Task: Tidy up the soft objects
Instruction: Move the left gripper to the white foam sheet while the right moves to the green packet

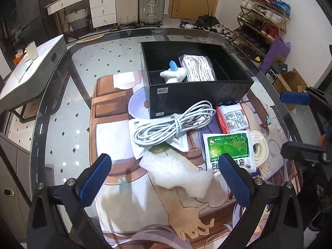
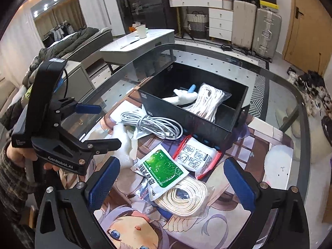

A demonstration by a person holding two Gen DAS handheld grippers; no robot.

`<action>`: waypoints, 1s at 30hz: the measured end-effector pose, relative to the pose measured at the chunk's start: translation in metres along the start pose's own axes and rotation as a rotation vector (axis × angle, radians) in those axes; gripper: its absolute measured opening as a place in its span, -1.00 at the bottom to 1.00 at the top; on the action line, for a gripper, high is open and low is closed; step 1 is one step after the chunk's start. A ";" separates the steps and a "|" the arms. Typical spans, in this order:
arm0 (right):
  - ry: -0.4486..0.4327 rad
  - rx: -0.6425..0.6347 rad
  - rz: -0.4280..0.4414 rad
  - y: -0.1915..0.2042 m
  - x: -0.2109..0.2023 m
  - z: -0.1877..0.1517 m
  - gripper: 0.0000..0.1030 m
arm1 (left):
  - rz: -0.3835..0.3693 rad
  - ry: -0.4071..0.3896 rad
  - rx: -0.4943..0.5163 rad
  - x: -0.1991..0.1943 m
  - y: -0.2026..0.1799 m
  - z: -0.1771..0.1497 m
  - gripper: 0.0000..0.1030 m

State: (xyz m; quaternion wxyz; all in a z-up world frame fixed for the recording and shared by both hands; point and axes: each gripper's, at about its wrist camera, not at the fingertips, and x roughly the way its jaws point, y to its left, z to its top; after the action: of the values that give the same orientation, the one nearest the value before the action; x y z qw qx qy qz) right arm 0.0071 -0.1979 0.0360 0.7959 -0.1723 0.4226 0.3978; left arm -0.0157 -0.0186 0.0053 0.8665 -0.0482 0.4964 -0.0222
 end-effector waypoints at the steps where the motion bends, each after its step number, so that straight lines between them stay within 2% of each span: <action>1: 0.008 -0.036 -0.009 0.004 0.002 -0.001 0.97 | 0.003 0.000 -0.006 0.001 0.000 -0.002 1.00; 3: 0.024 -0.087 -0.015 0.009 0.008 -0.002 0.97 | 0.010 0.001 -0.016 0.002 0.000 -0.006 1.00; 11: -0.007 -0.274 0.001 0.023 0.019 -0.013 0.97 | 0.015 0.001 -0.066 0.011 0.000 -0.015 1.00; 16: 0.000 -0.387 -0.021 0.030 0.026 -0.021 0.97 | 0.033 -0.003 -0.097 0.018 0.000 -0.018 1.00; 23: 0.045 -0.448 0.053 0.033 0.035 -0.025 0.97 | 0.036 0.012 -0.133 0.030 0.003 -0.021 1.00; 30: 0.097 -0.435 0.139 0.035 0.052 -0.017 0.97 | 0.043 0.023 -0.156 0.035 0.006 -0.023 1.00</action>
State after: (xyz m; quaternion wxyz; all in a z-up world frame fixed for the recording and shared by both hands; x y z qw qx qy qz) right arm -0.0124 -0.1613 -0.0135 0.6895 -0.3291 0.3755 0.5246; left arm -0.0184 -0.0169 -0.0368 0.8547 -0.1046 0.5074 0.0345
